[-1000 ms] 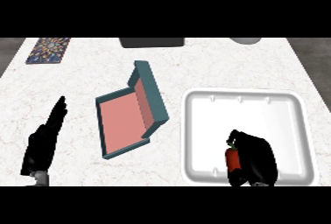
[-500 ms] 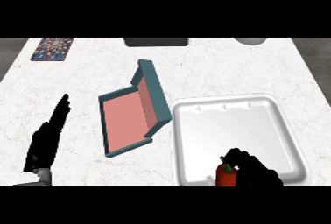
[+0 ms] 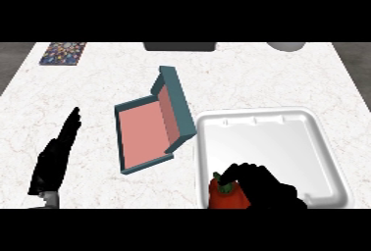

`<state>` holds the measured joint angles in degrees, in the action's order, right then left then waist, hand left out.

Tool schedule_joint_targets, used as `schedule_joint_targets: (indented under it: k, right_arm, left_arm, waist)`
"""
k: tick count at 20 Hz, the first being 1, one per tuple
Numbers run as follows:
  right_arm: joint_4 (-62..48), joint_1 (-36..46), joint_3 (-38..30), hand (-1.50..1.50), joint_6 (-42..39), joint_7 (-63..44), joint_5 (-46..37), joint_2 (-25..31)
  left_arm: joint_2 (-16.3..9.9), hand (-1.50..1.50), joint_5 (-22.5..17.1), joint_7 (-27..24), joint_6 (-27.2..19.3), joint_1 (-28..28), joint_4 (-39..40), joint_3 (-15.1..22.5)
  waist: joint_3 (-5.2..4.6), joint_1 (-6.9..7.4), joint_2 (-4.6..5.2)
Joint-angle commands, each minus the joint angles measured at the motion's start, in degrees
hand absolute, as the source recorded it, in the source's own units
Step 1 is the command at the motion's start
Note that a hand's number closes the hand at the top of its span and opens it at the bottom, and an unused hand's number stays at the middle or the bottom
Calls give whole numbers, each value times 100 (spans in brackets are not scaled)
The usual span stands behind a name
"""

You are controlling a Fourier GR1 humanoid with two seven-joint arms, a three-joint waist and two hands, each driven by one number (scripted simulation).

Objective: Pick the bell pepper from the tray and place it in the cardboard box

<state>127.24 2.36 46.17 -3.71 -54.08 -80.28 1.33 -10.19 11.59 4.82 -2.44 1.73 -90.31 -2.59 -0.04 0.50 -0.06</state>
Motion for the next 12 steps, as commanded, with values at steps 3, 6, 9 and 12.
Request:
schedule_joint_targets:
  k: [3, 6, 9, 12]
  right_arm:
    - [-597, 2021, -116, 150, -10, -1209, 908, -129]
    - [-1172, 3042, -622, 150, -34, -1579, 1557, -130]
    - [-2121, 3535, -819, 150, 466, -1654, 1841, -131]
    - [-2521, 4111, -924, 150, 409, -1894, 2243, -131]
  left_arm:
    - [-113, 0, -110, 108, 190, -294, 116, -127]
    - [69, 0, 97, -85, 47, 83, 117, 84]
    - [36, 0, 84, -143, -8, -213, 261, -35]
    - [26, 0, -62, 24, 79, -303, 248, -126]
  waist:
    - [-2, 26, 13]
    - [-4, 72, 14]
    - [-6, 93, 28]
    - [-4, 82, 16]
